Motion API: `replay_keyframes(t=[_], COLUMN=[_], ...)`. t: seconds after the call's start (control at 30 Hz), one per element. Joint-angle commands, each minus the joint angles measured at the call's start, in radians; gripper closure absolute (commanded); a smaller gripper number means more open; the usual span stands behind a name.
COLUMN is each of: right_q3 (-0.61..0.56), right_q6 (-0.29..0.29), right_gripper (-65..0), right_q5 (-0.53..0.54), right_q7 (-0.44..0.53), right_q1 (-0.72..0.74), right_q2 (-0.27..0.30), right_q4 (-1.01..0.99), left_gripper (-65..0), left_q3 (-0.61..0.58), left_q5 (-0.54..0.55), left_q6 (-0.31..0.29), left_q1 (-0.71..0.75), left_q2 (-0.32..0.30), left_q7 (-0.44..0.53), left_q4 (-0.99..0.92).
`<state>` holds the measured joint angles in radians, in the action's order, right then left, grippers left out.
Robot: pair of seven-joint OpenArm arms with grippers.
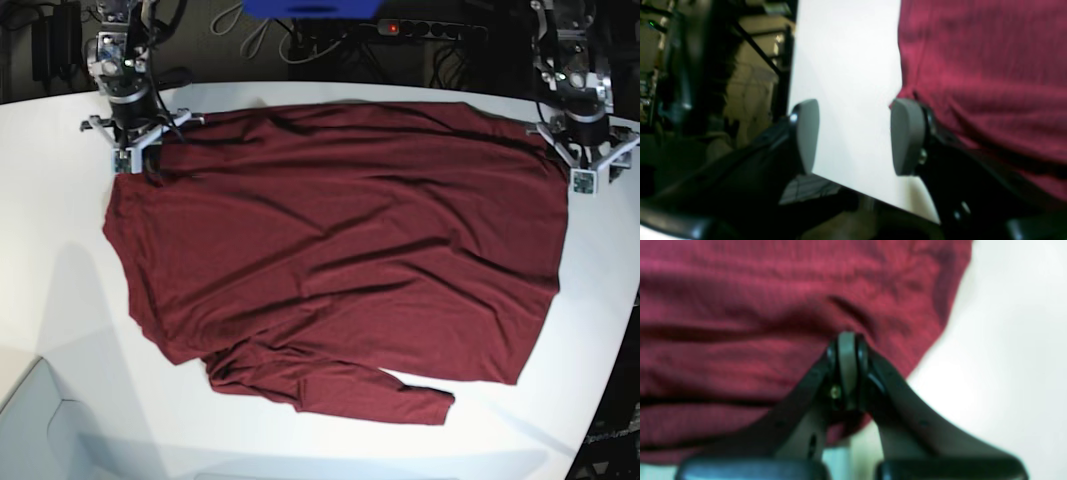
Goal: Layout the t-shirt on the table in an organized manner, then fold the t-shirt properly
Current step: 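Grasp the shirt body with both grippers at its two sides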
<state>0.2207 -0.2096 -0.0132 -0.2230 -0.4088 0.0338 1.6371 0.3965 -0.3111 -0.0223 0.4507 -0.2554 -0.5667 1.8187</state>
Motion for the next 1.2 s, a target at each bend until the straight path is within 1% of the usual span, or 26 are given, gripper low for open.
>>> replay_keyframes(t=[0.0,0.17,0.23,0.33,0.43,0.53,0.63,0.77,0.87,0.97,1.07,1.17], right_q3=[0.003,0.003,0.003,0.003,-0.008,-0.036,-0.076,-0.122,-0.122,-0.122,-0.122,-0.122], right_q6=[0.009,0.009,0.009,0.009,0.009,0.009,0.009,0.008,0.008,0.008,0.008,0.008], right_gripper=[0.0,0.0,0.0,0.0,0.0,0.0,0.0,0.0,0.0,0.0,0.0,0.0], right_q5=[0.008,0.008,0.008,0.008,0.008,0.008,0.008,0.008,0.008,0.008,0.008,0.006], right_q7=[0.035,0.037,0.038,0.032,0.032,0.020,-0.016,-0.016,-0.008,-0.002,0.073,0.196], right_q1=[0.004,0.000,0.011,0.092,0.213,0.336,0.474,0.666,0.787,0.893,0.973,1.020], right_q2=[0.004,0.007,0.010,0.010,0.022,0.039,0.076,0.107,0.117,0.142,0.156,0.174], right_q4=[0.044,0.101,0.108,0.091,0.008,-0.084,-0.214,-0.479,-0.677,-0.865,-1.053,-1.216], left_gripper=[-33.1,-33.1,-33.1,-33.1,-33.1,-33.1,-33.1,-33.1,-33.1,-33.1,-33.1,-33.1], left_q3=[0.005,-0.001,0.000,-0.003,-0.035,-0.069,-0.094,-0.106,-0.106,-0.101,-0.047,0.000], left_q5=[-0.009,-0.009,-0.009,-0.007,-0.007,-0.007,-0.007,-0.015,-0.010,-0.009,-0.009,-0.007], left_q6=[0.015,0.015,0.015,0.015,0.015,0.015,0.015,0.015,0.015,0.015,0.015,0.015], left_q1=[-0.010,-0.103,-0.140,-0.235,-0.323,-0.362,-0.370,-0.329,-0.286,-0.237,-0.211,-0.195], left_q2=[-0.009,-0.003,0.021,0.058,0.127,0.186,0.233,0.281,0.278,0.268,0.273,0.276], left_q7=[0.014,0.012,0.012,0.012,0.012,0.012,0.012,0.012,0.012,0.014,0.018,0.015], left_q4=[0.023,0.031,0.026,0.006,-0.027,-0.037,-0.038,-0.024,-0.024,-0.024,-0.024,-0.021])
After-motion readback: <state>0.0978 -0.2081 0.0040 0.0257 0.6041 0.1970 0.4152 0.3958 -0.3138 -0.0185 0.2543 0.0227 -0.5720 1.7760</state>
